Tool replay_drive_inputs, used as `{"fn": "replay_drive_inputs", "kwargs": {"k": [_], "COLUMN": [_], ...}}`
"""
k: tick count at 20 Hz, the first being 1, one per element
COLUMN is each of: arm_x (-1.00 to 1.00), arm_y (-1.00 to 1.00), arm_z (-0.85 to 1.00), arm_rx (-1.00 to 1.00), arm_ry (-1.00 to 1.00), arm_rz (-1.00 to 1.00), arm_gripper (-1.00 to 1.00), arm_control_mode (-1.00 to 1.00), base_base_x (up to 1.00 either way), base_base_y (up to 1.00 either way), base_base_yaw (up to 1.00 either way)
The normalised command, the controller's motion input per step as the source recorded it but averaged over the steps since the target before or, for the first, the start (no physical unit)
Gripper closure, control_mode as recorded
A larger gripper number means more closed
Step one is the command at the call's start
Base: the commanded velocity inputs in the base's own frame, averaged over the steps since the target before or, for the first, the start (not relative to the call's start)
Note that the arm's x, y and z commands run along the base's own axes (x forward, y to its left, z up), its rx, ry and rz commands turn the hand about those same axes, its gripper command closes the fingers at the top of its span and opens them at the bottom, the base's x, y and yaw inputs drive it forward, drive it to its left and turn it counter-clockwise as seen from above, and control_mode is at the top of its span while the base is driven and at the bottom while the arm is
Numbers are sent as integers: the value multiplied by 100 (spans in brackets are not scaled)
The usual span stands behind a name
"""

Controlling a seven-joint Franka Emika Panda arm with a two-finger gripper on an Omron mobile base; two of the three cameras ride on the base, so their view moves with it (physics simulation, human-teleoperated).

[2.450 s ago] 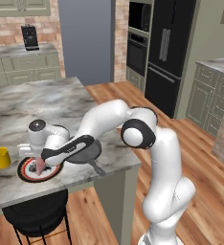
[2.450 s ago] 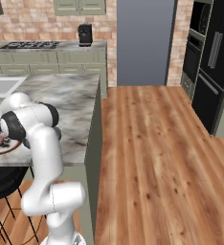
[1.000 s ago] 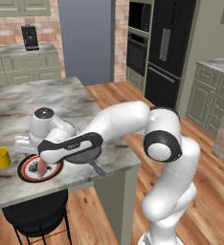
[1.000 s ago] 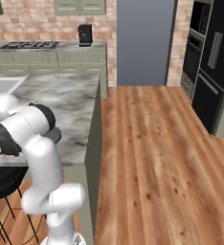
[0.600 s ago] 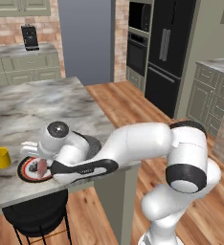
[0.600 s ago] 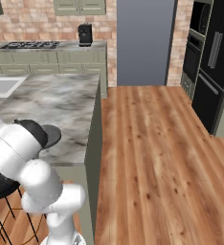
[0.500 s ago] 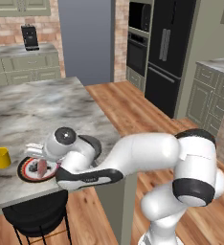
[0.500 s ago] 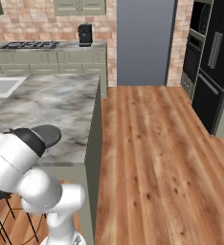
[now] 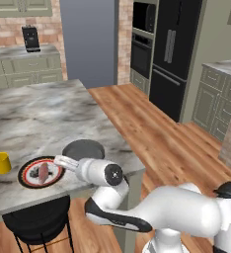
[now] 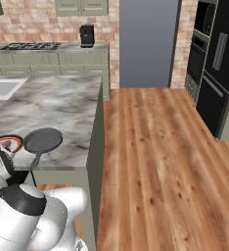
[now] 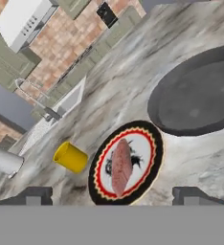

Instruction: Pick up the pan with the steak in it and place it on the dining table. Then place the steak on the plate.

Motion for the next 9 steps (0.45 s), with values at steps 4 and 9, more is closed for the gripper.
{"fn": "replay_drive_inputs", "kwargs": {"k": [4,9], "arm_x": [0,-1], "arm_y": [-90,-8], "arm_z": [-28,0], "arm_rx": [28,2], "arm_ry": [-16,0], "arm_rz": [-6,-1], "arm_gripper": [-100,-100], "arm_control_mode": [-100,-100], "base_base_x": [0,0], "base_base_y": [0,0], "base_base_yaw": [0,0]}}
